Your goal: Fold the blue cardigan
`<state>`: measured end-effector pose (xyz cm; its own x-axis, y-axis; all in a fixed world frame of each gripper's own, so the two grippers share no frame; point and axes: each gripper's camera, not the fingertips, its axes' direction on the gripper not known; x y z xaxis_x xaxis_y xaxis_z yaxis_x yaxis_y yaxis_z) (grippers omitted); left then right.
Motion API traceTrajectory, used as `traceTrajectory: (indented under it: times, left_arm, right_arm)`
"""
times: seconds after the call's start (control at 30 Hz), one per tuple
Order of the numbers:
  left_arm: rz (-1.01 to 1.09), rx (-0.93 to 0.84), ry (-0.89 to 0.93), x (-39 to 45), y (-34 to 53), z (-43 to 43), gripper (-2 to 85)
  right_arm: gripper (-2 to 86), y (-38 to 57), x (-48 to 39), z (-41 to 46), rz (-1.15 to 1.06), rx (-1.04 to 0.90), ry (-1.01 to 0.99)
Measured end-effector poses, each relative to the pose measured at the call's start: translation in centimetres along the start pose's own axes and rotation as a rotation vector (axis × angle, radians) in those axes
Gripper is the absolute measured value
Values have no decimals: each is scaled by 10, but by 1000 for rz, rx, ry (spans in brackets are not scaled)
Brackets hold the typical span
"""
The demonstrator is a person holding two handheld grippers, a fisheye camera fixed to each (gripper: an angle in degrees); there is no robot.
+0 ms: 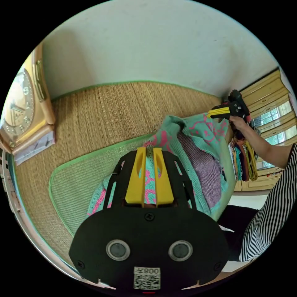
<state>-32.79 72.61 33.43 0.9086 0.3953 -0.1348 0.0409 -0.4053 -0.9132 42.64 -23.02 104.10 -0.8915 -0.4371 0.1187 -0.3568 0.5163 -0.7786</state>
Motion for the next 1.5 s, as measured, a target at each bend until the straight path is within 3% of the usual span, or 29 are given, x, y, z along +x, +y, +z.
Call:
traceTrajectory:
  times: [0.13,0.33,0.53,0.63,0.73,0.93,1.1,1.3,1.37,1.5]
  left_arm:
    - [-20,74,-25,-3,-18,-18,51]
    - [-195,-11,-24,-22,-54,14,76]
    - [-306,127,-81,-25,-20,-29,74]
    - [-432,-13,-178,-34,2,-19,56]
    - [-470,-183,-260,-38,9,6,24]
    - [-550,-197,-424,-44,-5,0,5]
    - [-564,-204,-370,-47,-19,2,4]
    - [-383,96,-210,6,-55,-7,11]
    - [-295,100,-124,18,-80,8,11]
    - [-250,31,-57,23,-114,45,5]
  right_arm:
    - [18,39,33,-43,120,103,-8]
    - [49,24,82,1,252,8,-219]
    - [80,87,93,-26,285,88,-133]
    - [63,131,105,-16,373,38,-138]
    - [46,156,96,20,354,-138,-117]
    - [16,212,101,31,434,-164,-20]
    - [11,250,131,35,596,-123,-184]
    - [20,226,105,-10,436,42,-67]
    - [62,210,94,-19,356,124,-83]
    - [69,178,82,3,252,93,-114]
